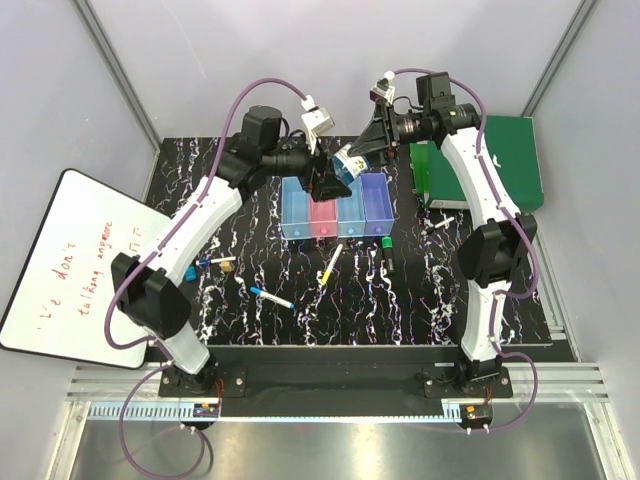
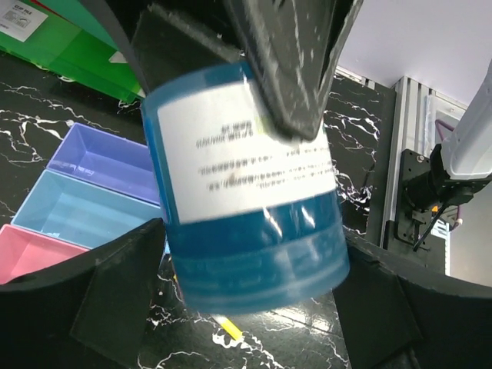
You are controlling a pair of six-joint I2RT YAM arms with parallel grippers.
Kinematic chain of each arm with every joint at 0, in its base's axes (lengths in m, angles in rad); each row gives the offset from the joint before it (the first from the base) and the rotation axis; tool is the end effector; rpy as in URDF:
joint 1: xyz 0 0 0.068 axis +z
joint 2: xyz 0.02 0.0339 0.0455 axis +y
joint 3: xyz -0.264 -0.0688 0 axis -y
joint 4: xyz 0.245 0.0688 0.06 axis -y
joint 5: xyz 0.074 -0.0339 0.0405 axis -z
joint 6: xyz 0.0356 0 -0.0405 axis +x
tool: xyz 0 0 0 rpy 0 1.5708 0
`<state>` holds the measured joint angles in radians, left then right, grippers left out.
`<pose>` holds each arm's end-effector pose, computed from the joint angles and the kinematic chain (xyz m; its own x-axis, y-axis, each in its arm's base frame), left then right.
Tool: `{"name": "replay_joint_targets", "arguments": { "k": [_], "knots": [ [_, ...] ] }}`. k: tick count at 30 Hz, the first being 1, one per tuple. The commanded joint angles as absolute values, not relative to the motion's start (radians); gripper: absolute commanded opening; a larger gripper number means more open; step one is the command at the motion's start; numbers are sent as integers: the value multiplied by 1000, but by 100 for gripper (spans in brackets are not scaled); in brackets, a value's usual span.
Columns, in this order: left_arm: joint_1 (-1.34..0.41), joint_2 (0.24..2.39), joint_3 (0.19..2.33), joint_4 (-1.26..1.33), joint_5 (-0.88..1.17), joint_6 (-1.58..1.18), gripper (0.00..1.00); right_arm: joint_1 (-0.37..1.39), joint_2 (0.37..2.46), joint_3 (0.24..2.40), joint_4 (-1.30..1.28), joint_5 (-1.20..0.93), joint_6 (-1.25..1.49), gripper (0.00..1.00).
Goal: Sort the stationery into containers
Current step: Pick up the stationery from the corner of the board.
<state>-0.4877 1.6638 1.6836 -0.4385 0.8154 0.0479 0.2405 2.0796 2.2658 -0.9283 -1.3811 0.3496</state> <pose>0.3220 -0.2001 0.4012 -0.3152 0.2044 -0.9267 0.9250 0.2845 -0.2519 0.4168 0.1382 0.3938 -0.8729 -0.1476 -0.4651 -0.4778 0.0652 0.8760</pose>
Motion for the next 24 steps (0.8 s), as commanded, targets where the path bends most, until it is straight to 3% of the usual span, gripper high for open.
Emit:
{"name": "replay_joint_targets", "arguments": {
  "k": [1,11,24],
  "knots": [
    [-500,1674,1747,-361,776,18,85,267,2033,2258,-896,-1476,388,0],
    [-508,1620,1687,-304,638,-20,90,265,2028,2214,-799,-1552,486,0],
    [-508,1421,1384,-42,537,-23,95,244,2062,2221,-652,-1617,643,0]
  ]
}}
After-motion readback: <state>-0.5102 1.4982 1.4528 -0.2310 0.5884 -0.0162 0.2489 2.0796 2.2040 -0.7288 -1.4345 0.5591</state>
